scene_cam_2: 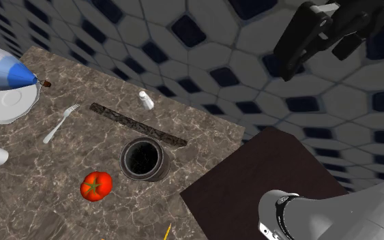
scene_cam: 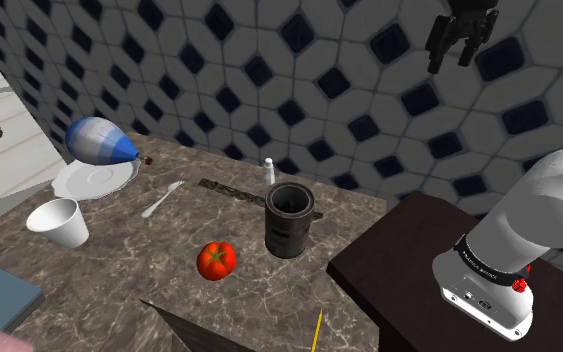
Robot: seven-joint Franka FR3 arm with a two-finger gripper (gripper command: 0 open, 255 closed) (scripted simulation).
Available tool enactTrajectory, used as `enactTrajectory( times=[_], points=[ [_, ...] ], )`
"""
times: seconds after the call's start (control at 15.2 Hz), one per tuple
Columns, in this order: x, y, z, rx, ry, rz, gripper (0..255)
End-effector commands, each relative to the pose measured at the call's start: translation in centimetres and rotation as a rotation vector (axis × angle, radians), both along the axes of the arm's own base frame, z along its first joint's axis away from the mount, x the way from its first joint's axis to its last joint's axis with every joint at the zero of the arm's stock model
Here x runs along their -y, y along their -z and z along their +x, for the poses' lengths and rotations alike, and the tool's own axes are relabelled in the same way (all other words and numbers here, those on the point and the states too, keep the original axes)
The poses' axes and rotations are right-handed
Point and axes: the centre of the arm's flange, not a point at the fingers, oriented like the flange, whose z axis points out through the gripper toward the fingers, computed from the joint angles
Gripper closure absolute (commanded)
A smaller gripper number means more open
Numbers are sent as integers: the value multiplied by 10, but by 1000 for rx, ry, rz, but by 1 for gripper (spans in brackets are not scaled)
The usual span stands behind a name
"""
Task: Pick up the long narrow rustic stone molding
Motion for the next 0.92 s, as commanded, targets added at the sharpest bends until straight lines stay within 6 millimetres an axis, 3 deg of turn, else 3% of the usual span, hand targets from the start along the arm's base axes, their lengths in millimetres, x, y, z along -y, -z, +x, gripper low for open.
enactTrajectory(
  times=[0.0, 0.86],
  points=[
    [0, 0, 0, 0, 0, 0, 0],
    [-58, 130, 90, 35, -214, 5, 0]
  ],
)
